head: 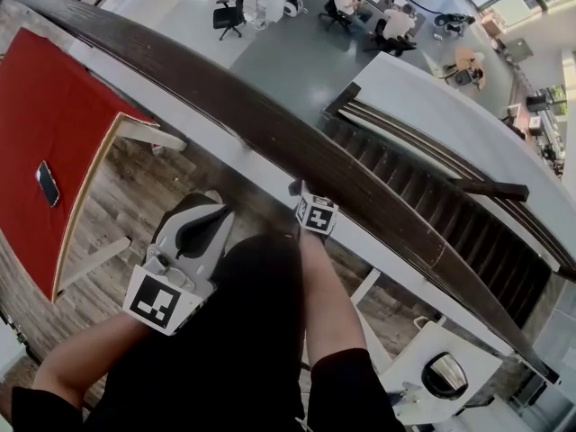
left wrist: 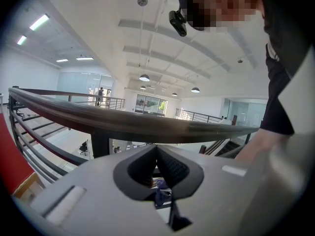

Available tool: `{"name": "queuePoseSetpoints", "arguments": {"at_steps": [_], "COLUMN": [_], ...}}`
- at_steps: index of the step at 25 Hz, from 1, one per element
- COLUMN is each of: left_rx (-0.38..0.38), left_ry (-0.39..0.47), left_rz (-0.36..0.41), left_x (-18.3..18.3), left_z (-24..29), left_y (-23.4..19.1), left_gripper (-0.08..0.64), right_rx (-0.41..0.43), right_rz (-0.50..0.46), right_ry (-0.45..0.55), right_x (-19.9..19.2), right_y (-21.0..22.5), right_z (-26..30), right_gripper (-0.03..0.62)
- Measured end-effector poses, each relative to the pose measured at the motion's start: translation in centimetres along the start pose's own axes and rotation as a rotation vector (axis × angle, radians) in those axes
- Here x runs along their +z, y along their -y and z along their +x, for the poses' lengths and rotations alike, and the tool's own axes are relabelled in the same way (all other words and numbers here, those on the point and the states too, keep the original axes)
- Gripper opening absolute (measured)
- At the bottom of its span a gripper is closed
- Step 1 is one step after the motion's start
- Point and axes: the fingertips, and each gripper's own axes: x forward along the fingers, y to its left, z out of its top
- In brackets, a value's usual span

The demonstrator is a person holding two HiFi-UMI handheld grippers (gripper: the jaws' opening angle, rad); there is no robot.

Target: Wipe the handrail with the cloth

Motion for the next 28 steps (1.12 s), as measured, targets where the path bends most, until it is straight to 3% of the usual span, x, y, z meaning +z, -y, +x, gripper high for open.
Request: {"name": "queuePoseSetpoints", "arguments": {"at_steps": [14,28], "left_rx": [0.106,0.109], "left_ry": [0.009,-0.011], "left_rz": [0.005,0.029], "left_x": [0.1,0.3], "left_z": [-1.1,-0.6], "left_y": [0.4,2.6], "left_gripper": [0.000,0.000], "right_rx": [0.001,-0.012], "right_rz": [0.080,0.135], "right_ry": [0.012,0.015], "right_x": [-1.9,-2.8], "right_y": [2.8,5.7], "right_z": [-1.2,-3.0], "right_gripper": [0.140,0.140]}}
